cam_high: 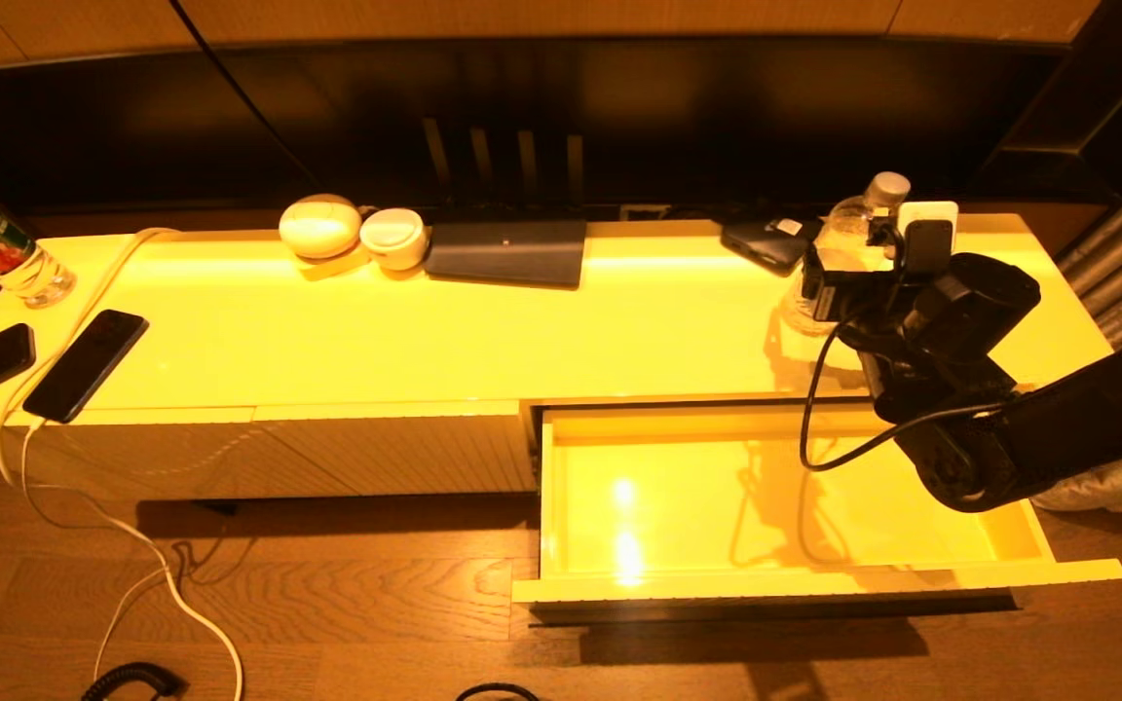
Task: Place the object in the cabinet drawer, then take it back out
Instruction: Put the mineral water in the drawer
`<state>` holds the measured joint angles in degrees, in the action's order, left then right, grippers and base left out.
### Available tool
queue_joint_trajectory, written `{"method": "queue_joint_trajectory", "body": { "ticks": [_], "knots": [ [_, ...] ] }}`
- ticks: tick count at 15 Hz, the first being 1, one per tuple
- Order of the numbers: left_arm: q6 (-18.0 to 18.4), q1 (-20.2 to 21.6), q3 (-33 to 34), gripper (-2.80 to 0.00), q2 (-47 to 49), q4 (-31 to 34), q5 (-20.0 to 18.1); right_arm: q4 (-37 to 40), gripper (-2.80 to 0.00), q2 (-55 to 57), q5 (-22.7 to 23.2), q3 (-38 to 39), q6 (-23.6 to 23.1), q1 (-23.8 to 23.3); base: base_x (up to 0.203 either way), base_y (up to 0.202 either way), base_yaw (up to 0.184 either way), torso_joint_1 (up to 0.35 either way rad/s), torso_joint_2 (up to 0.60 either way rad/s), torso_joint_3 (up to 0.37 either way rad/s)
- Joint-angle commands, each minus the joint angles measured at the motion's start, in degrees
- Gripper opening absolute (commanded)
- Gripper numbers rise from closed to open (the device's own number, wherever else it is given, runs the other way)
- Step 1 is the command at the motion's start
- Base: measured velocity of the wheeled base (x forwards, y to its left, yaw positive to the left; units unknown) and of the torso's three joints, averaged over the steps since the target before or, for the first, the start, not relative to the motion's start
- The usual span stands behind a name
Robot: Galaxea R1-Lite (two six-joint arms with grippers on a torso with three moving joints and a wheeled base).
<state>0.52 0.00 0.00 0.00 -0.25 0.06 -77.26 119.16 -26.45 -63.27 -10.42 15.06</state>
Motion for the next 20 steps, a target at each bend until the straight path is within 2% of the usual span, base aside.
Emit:
{"method": "queue_joint_trajectory", "body": {
  "ticks": [1,8,20],
  "knots": [
    [0.0,0.0,0.09,-2.8,0.0,-0.01,-0.04,-0.96,0.0,1.17,-0.09,-2.22,-0.9,0.58,0.0,0.0,0.0,0.0,0.0,0.0],
    [0.0,0.0,0.11,-2.8,0.0,-0.01,0.03,-10.22,0.0,6.53,0.53,-8.71,-8.13,0.26,0.0,0.0,0.0,0.0,0.0,0.0],
    [0.0,0.0,0.09,-2.8,0.0,-0.01,0.03,-10.4,0.0,15.85,0.61,-24.26,-11.79,-1.42,0.0,0.0,0.0,0.0,0.0,0.0]
  ]
}}
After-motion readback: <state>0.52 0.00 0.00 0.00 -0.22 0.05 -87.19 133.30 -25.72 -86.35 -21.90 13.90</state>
